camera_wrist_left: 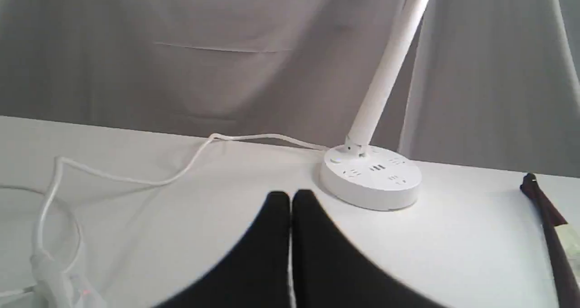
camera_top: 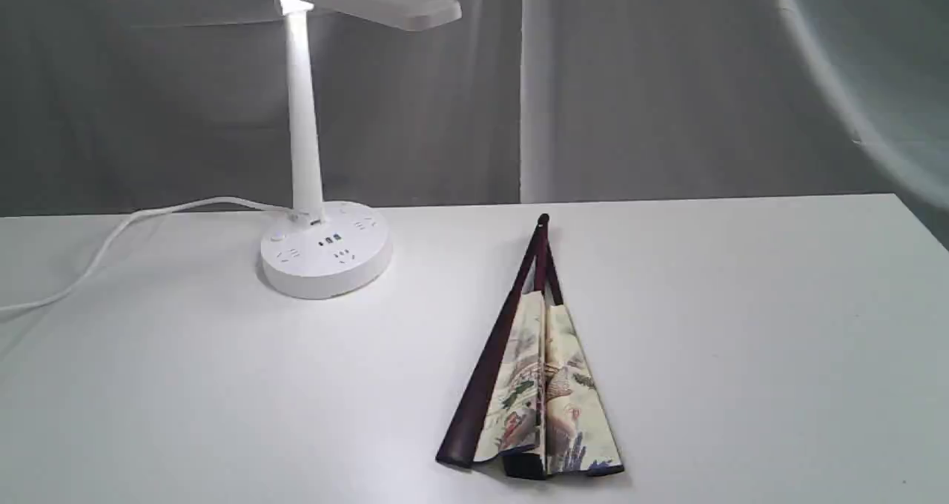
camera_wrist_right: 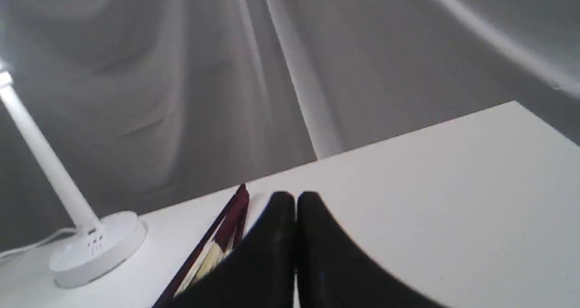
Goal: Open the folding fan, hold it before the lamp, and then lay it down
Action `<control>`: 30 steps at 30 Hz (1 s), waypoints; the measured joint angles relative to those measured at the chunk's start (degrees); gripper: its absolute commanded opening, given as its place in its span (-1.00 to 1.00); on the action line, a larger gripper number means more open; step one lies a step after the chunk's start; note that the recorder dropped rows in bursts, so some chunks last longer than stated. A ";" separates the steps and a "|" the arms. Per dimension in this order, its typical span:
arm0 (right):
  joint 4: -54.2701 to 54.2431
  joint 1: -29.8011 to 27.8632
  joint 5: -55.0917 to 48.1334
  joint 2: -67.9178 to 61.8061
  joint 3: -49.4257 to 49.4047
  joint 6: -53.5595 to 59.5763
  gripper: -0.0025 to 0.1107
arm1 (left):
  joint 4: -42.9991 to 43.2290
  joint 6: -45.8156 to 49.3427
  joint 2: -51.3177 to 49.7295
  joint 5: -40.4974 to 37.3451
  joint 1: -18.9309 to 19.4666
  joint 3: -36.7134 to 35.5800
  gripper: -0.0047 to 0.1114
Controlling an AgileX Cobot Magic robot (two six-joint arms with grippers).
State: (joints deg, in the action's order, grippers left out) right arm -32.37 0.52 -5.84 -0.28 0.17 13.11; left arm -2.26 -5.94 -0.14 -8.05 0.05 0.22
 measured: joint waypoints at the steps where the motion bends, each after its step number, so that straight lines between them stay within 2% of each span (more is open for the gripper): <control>1: -0.26 0.00 0.73 0.00 0.00 0.00 -0.96 | 0.00 -1.04 0.00 0.12 0.00 0.00 -0.92; 6: -0.47 0.00 4.31 0.00 0.00 0.00 -0.96 | -0.15 -2.39 0.00 -0.04 0.00 0.67 -0.92; 10: -0.61 0.00 4.63 0.00 0.00 0.00 -0.96 | -0.15 -2.39 0.00 -0.50 0.00 4.28 -0.92; 14: -0.61 0.00 4.86 0.00 0.26 0.00 -0.96 | -0.30 -2.68 0.00 -4.64 0.00 9.04 -0.92; 20: -0.61 0.00 4.49 0.00 6.27 0.00 -0.96 | -2.51 -3.99 0.00 -10.11 0.00 15.39 -0.92; 25: 2.38 0.00 0.61 -0.56 10.93 0.17 -0.96 | -3.08 -3.99 0.09 -15.35 0.00 20.71 -0.92; 30: 8.23 0.00 -5.89 -7.59 16.15 0.16 -0.96 | -3.08 -3.99 0.14 -21.49 0.00 24.42 -0.92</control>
State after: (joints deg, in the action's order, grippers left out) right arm -24.14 0.52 -11.74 -7.87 16.32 13.27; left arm -5.34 -9.92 0.00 -29.55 0.05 24.64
